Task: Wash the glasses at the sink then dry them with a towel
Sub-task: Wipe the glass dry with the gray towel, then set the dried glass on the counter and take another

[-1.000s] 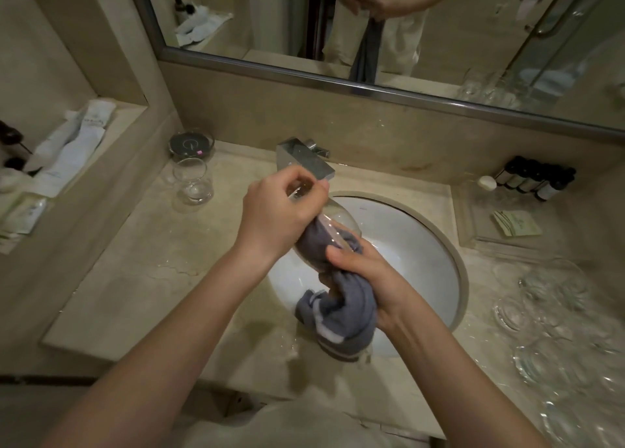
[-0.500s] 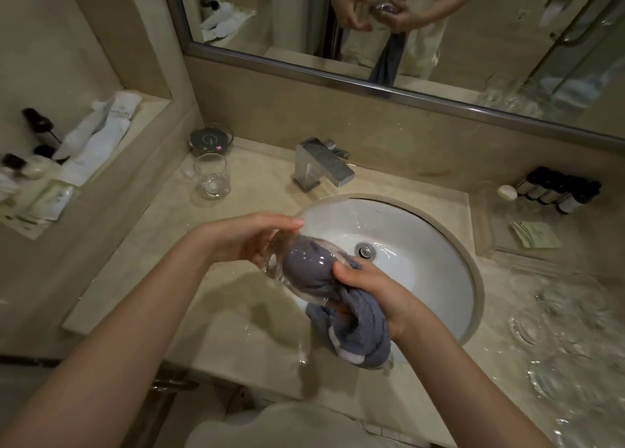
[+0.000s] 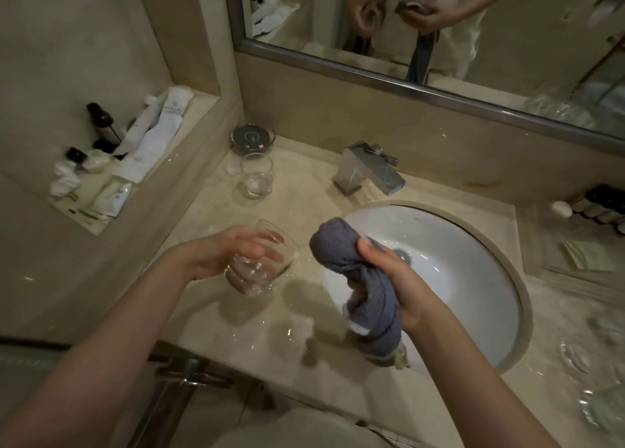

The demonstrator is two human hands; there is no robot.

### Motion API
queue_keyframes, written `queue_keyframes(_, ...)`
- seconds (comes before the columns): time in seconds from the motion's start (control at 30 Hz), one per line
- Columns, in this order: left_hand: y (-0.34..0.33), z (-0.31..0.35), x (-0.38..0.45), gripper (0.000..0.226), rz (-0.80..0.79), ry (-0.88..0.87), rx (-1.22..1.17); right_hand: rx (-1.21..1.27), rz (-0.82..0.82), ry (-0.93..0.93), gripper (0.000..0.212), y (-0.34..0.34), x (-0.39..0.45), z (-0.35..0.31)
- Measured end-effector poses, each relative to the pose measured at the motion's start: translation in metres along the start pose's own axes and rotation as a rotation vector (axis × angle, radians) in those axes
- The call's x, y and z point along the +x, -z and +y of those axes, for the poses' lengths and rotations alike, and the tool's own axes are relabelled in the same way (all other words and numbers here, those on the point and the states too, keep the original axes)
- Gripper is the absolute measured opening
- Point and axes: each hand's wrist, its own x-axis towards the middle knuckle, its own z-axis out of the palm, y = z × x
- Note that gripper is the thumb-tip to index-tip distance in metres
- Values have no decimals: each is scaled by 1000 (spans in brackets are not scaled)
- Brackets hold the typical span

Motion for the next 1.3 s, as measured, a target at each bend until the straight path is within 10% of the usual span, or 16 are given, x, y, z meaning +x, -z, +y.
queue_keyframes(0.17, 27, -13, 19, 83, 571, -146, 58, 19, 194, 127, 19, -23, 27, 16)
queue_keyframes(0.37, 50, -19, 49, 83, 793, -185, 94, 51, 386, 152, 40, -45, 61, 31)
queue_keyframes(1.3, 84, -22, 107, 104, 740, -96, 383, 108, 538, 157, 24, -43, 95, 54)
